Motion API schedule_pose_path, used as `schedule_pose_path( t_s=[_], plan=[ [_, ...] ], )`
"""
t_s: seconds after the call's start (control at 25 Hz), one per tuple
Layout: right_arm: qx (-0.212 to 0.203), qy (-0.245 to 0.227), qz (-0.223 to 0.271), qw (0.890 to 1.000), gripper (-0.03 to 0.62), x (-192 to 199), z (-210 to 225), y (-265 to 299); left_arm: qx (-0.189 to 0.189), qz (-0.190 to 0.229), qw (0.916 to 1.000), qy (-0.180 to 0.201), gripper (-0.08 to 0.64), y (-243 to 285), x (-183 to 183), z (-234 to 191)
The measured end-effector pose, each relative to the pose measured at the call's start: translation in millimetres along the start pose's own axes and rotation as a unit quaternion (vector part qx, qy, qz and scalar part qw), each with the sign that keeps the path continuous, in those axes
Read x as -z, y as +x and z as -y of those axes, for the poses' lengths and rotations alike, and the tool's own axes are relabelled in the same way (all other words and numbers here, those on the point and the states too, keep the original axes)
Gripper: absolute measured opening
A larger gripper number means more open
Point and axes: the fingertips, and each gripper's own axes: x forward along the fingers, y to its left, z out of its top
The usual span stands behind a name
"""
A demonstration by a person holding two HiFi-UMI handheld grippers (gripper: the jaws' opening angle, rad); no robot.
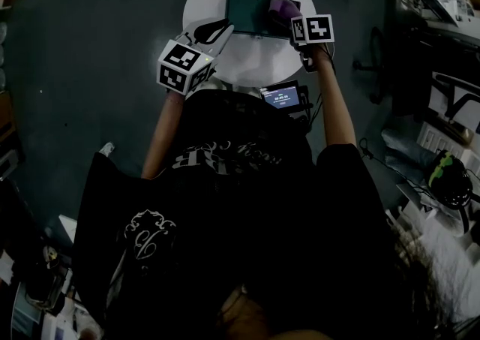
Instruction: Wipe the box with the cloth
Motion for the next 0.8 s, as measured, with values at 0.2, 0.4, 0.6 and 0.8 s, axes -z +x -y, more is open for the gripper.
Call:
schedule_pose_path(
  t_s=[0.2, 0.4, 0.6, 0.8],
  plan=[
    [-0.057, -0.054, -0.001, 0.997, 0.101, -5, -59, 8, -0.013, 0.001, 0.9999, -0.009, 0.04, -4, 3, -5],
    [-0.103, -0.091, -0.008, 0.991, 0.101, -9, -112, 22, -0.019, 0.002, 0.9998, -0.01, 0.04, -6, 3, -8],
    [-0.111, -0.108, -0.02, 0.988, 0.101, -3, -135, 38, -0.018, 0.0, 0.9998, -0.011, 0.04, -6, 7, -7],
    [-0.105, -0.08, -0.028, 0.991, 0.101, 5, -130, 42, -0.016, -0.001, 0.9998, -0.01, 0.04, -14, 10, -6]
  ],
)
